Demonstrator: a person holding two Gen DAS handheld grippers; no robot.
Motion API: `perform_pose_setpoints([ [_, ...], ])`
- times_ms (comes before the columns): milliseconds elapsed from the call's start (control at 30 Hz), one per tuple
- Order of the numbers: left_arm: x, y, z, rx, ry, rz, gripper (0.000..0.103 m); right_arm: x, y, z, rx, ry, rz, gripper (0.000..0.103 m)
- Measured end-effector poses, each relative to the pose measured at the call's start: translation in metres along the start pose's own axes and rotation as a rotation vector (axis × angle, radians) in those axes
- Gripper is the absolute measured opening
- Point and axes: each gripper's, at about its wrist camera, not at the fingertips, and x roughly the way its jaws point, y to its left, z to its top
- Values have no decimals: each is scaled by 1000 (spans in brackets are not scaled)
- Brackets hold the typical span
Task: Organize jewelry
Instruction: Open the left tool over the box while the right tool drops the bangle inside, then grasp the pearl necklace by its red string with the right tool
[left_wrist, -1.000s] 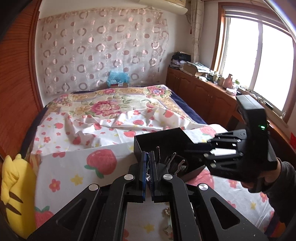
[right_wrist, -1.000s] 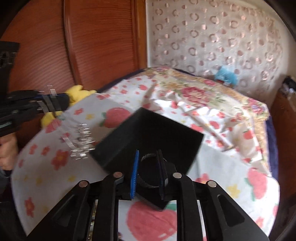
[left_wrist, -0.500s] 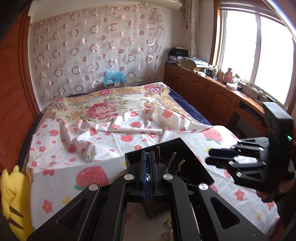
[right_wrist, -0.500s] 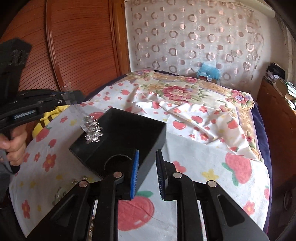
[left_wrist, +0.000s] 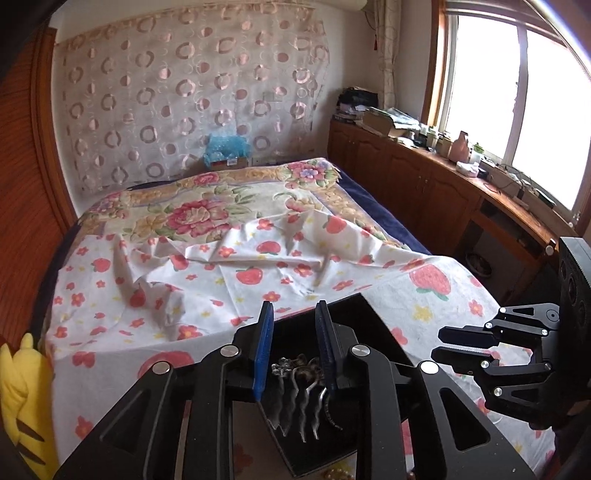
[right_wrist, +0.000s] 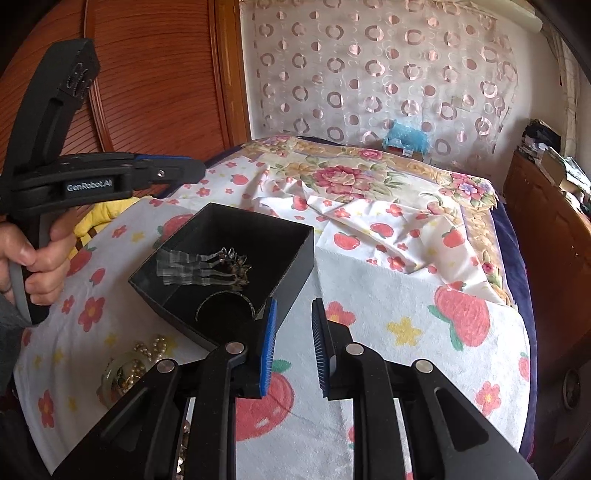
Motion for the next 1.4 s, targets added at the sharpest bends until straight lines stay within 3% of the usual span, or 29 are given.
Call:
perform_pose_setpoints([
  [300,-28,9,-19,-25,-16,6,32,-10,13,-3,-11,-14,5,21],
  [500,-46,8,-50,-25,0,11,44,-27,24,-17,-1,-31,11,21],
  [567,-52,8,-60,-24,2,20,50,-32,29,-23,2,-35,11,21],
  [633,-57,7,-70,-26,4,19,65,-39,34,-33,12,-36,15,21],
  [733,-64,5,-87,-20,10,26,79,-47,44,-48,18,-33,16,22],
  [833,-70,2,-104,-17,17,27,87,-53,51,-62,27,-29,13,21],
  [1400,-104,-22,-155,-5,10,10,90,-80,90,-126,47,37,76,21],
])
